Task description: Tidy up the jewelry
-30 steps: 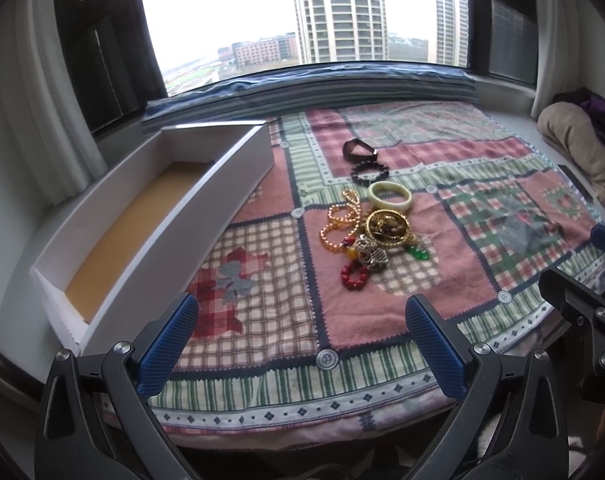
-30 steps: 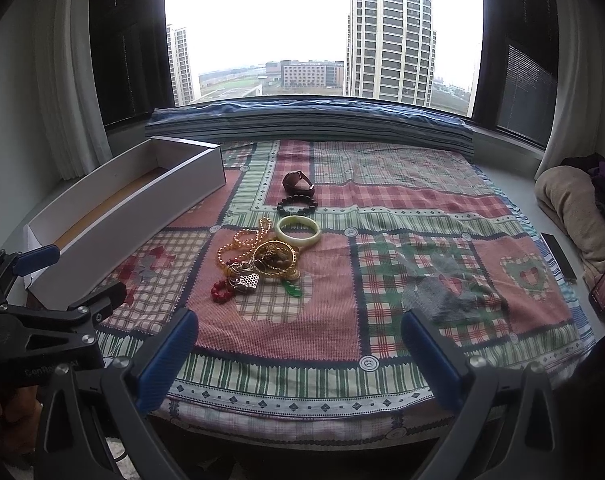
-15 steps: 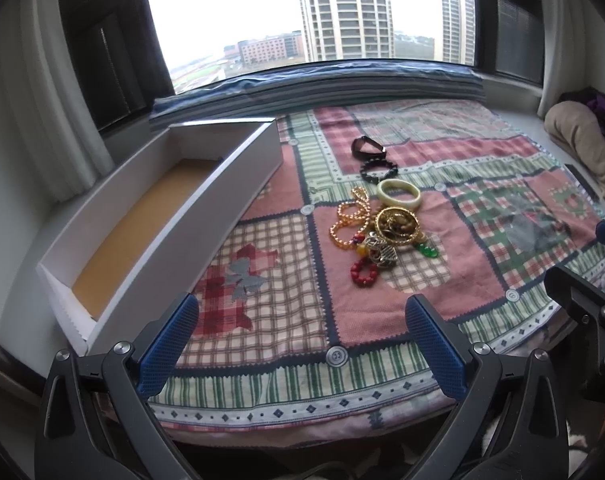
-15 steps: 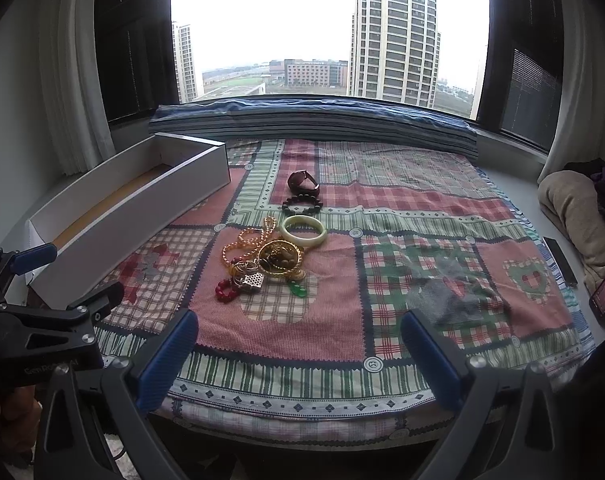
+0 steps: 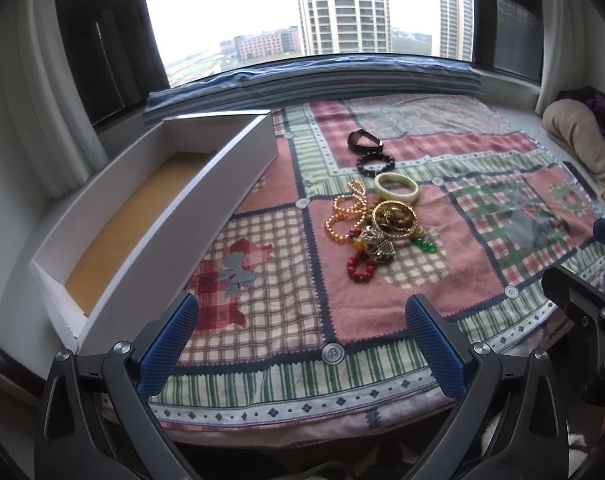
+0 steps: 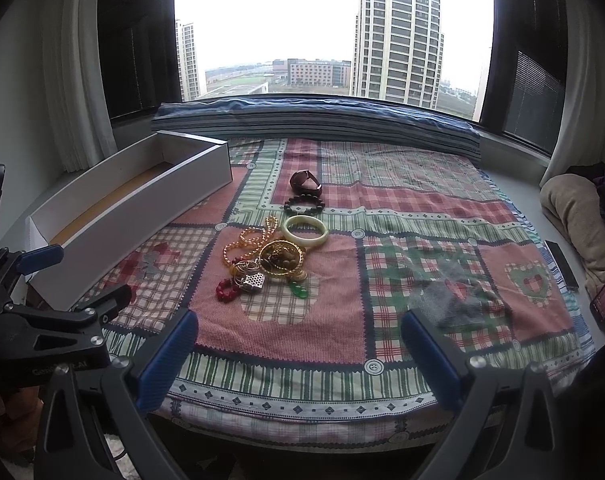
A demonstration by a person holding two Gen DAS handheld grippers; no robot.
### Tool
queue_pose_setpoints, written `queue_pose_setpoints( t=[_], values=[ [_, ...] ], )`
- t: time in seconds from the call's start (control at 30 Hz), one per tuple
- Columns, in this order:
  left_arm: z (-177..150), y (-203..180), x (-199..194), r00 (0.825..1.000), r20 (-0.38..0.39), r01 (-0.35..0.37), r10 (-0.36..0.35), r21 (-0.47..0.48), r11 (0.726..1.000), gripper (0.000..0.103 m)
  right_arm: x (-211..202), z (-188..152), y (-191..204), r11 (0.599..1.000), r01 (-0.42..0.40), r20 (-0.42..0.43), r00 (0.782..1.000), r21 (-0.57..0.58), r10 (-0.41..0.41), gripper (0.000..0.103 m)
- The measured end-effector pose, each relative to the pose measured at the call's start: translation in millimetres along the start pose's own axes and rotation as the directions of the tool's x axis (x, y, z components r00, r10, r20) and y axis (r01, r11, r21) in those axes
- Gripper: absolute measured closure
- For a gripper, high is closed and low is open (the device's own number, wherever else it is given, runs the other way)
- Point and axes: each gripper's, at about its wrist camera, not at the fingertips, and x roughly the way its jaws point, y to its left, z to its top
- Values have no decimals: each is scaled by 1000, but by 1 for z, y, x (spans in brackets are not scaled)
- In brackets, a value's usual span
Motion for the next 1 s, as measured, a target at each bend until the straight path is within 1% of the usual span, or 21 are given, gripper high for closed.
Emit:
queue_pose_setpoints(
  t=[0.3, 0.5, 0.57, 0.63, 0.7, 0.8, 0.9, 1.0],
  values=[
    [-2, 7, 7, 1000, -15, 3, -3, -18, 1000, 0, 5, 1, 5, 1000, -1, -15, 1000, -8, 1, 0],
    [-3, 12, 12, 999, -21, 37, -38, -35, 999, 0, 9, 2, 8, 1000, -5, -19, 1000, -14, 4, 0],
    [-5, 13, 12, 999, -12, 37, -37, -22, 999, 0, 8, 2, 9, 1000, -9, -14, 1000, -10, 9, 0],
    [-7, 12, 13, 1000, -7, 20, -20, 0, 1000, 0, 6, 2, 8, 1000, -4, -1, 1000, -9, 4, 0],
    [-10, 12, 15, 1000, -18, 17, -17, 11, 1000, 0, 8, 4, 6, 1000, 1, 3, 1000, -7, -1, 0],
    [-12, 13, 18, 999, -29, 39, -38, 7, 999, 0, 12, 3, 2, 1000, -1, -6, 1000, 7, 1, 0],
    [-11, 14, 16, 998, -17, 65, -65, -1, 998, 0, 13, 2, -1, 1000, -3, -10, 1000, 13, 3, 0],
    [-8, 10, 15, 995, -6, 96, -96, 12, 995, 0, 13, 1, -4, 1000, -3, -5, 1000, 17, 3, 0]
  ],
)
